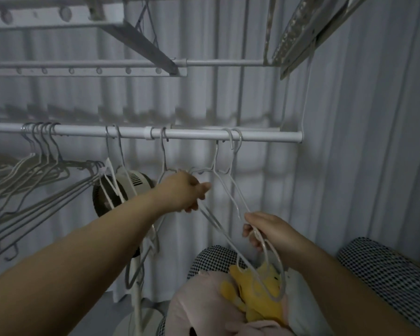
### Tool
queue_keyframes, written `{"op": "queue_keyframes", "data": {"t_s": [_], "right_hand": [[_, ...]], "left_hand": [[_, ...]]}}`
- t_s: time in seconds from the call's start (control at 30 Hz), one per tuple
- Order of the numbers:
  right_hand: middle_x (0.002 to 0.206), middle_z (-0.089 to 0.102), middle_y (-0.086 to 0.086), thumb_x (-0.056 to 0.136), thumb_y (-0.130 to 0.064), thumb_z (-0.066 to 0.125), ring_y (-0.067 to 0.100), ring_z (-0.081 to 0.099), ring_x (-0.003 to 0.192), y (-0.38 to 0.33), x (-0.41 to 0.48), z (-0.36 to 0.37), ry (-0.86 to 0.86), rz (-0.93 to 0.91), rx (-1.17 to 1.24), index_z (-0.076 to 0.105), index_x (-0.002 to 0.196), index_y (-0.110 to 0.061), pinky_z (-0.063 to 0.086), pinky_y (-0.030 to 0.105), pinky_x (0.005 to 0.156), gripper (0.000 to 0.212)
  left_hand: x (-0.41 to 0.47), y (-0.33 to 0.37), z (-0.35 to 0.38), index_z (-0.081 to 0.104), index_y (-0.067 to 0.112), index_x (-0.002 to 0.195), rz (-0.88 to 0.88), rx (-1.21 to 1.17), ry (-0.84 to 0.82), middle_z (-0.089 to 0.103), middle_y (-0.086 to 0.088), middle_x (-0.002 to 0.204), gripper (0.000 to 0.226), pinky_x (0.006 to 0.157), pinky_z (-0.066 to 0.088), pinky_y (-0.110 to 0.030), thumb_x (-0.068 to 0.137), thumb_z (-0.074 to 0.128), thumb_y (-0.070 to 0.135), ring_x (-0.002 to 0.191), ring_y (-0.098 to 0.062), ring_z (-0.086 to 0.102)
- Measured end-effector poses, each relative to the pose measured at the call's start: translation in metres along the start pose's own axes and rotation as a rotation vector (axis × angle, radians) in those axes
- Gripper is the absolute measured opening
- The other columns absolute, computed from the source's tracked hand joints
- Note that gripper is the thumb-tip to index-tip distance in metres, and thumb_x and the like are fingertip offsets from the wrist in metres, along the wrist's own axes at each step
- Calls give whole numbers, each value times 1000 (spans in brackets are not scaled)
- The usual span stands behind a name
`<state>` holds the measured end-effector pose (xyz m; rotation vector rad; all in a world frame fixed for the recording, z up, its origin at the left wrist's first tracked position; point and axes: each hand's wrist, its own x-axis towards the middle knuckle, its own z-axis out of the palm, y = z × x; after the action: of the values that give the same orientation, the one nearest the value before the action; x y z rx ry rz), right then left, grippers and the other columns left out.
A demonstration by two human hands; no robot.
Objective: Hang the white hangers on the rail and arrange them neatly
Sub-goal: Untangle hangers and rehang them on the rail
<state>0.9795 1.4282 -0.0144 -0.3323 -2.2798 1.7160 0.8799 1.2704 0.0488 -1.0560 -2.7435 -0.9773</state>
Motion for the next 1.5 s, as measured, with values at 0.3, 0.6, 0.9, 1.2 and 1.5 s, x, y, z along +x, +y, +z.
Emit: {"op": "queue_keyframes", "data": {"t_s": [0.3, 0.6, 0.9, 1.2, 1.5], "right_hand": [[51, 49, -3, 96, -33, 40, 4, 43, 39, -1, -3, 9, 6, -75, -150, 46, 57, -15, 34, 16, 44, 43], [50, 48, -4, 94, -25, 46, -1, 44, 39, 6, -6, -2, 164, -125, -213, 51, 60, -16, 33, 4, 39, 36], [49, 53, -2, 90, -9, 54, 6, 48, 47, 14, -12, -26, 328, -189, -81, 46, 132, -11, 39, 6, 44, 42], [54, 52, 3, 90, -8, 54, -5, 46, 32, 12, -24, -41, 291, -167, -60, 45, 130, -10, 37, 6, 39, 41], [84, 59, 0, 91, -23, 53, 8, 58, 73, 5, -30, -44, 193, -109, -264, 30, 140, -13, 48, 20, 74, 55]], "left_hand": [[4, 18, 44, 51, 9, 100, -283, -535, -172, 61, -1, 77, 39, 60, 46, -25, 90, 45, 47, 67, -14, 57], [12, 18, 63, 51, 2, 90, -322, -840, -57, 58, -6, 69, 17, 49, 45, -22, 94, 37, 11, 54, -14, 52], [21, 17, 50, 25, 7, 141, -200, -842, 70, 61, -1, 41, 47, 29, 32, -9, 96, 34, 2, 21, -4, 39], [45, 37, 31, 30, 9, 138, -289, -748, 87, 52, -3, 28, 41, 29, 35, -13, 98, 27, 1, 22, -10, 41], [-19, -7, 62, 49, -3, 87, -313, -515, -145, 57, -13, 65, 24, 31, 44, -17, 99, 32, 8, 30, -12, 53]]}}
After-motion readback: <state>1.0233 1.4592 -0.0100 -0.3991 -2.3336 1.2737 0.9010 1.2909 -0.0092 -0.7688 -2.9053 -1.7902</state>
